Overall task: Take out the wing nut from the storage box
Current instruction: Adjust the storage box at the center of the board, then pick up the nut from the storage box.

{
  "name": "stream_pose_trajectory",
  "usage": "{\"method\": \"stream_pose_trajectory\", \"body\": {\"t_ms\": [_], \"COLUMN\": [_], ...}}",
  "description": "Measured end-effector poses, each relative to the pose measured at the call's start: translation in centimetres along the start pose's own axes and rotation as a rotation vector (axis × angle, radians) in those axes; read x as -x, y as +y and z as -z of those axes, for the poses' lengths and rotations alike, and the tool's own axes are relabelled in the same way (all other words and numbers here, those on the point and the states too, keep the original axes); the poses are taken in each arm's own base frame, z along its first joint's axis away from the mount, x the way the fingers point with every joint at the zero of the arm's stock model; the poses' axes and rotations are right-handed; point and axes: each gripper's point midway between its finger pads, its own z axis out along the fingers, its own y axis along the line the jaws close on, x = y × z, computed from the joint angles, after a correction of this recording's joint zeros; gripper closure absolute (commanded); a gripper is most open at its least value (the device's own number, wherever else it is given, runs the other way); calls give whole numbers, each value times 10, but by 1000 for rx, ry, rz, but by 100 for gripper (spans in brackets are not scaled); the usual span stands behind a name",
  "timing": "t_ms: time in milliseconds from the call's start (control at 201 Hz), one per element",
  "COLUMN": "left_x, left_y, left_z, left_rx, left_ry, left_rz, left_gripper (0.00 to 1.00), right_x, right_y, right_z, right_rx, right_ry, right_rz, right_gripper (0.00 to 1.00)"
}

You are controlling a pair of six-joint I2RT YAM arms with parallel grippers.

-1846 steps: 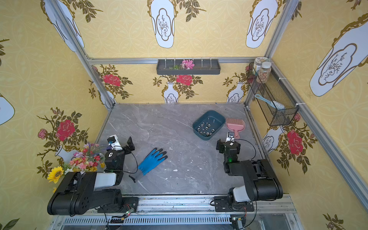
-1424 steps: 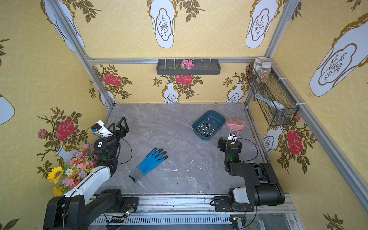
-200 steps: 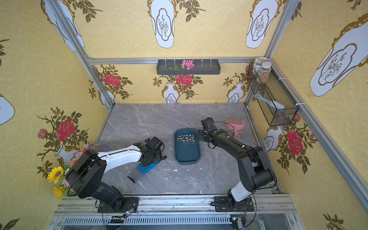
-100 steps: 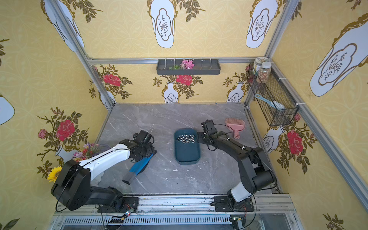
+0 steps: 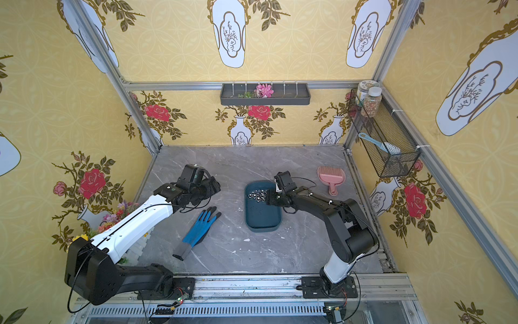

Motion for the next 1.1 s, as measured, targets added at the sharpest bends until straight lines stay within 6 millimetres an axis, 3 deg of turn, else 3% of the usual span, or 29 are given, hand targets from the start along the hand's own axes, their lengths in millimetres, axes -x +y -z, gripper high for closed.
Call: {"method": "stream_pose_trajectory", "body": {"t_ms": [130,249,369,444,568,867,1097], "left_x": [17,19,25,30,33,25,25], "left_y": [1,-6,-7,-7,0,12,12], "left_z": [0,2,7,10,10,6,5], "left_rx": [-23,-58,-74,-85,-81,-73,-84], "left_ry": [-25,-20,-42,-61,-72,-49,-44], "left_rz": [25,19,12,13,21,24,27], "left_gripper": [11,9,9,9,9,8,8], "right_x": [2,12,23,19,-10,-22,-29], "right_y": [6,12,35,50,61,61,38], "right_z": [4,22,36,27,5,-25,-39], "right_rx": [7,-19,11,37,53,3,-118], "right_ry": [-11,-61,-97,-65,47,156,207], "right_rz": [-2,13,75,113,163,168,167], "right_gripper": [32,32,41,46,48,58,61]}}
